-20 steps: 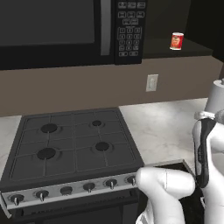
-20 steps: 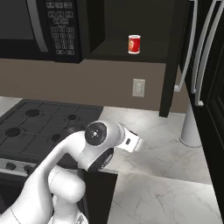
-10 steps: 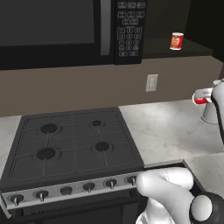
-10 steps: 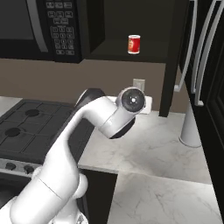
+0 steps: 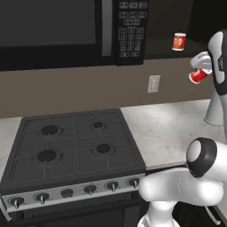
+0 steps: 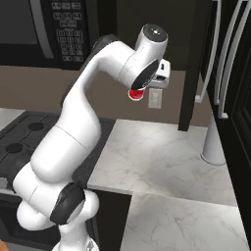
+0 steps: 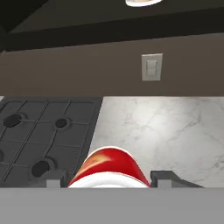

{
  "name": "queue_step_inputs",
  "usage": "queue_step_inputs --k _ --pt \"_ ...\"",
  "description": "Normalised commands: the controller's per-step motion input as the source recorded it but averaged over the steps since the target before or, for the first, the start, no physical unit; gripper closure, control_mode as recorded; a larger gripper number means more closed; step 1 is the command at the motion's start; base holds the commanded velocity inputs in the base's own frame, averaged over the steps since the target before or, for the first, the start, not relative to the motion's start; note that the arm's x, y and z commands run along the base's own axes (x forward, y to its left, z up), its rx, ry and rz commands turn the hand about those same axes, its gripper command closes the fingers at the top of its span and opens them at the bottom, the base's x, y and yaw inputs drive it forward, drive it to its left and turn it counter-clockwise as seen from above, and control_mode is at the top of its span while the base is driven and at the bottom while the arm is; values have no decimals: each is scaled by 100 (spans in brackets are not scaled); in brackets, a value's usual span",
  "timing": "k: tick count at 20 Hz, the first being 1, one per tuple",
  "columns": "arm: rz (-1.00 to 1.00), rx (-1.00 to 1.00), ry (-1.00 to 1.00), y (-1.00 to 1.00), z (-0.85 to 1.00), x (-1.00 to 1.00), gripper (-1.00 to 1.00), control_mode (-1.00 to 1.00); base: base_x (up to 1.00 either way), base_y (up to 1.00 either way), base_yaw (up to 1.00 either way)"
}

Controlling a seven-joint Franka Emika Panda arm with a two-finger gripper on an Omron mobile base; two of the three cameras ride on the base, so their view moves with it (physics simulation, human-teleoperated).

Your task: Restock the canned food cabinet by taking the new fresh canned food from the counter and placing it in the cabinet. Then, take the old canned food from the cabinet and place it on the counter.

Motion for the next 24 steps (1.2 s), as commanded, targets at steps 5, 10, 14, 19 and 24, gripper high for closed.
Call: queue_step_inputs --k 5,10,14,19,24 --pt "-4 -4 -7 23 14 30 100 -100 0 0 0" --pt "-8 0 -10 21 34 77 100 -100 0 0 0" --pt "-13 0 0 8 16 99 100 -100 0 0 0" --pt "-17 -3 0 37 28 79 100 -100 0 0 0" --pt "-17 -2 0 34 57 66 100 -100 0 0 0"
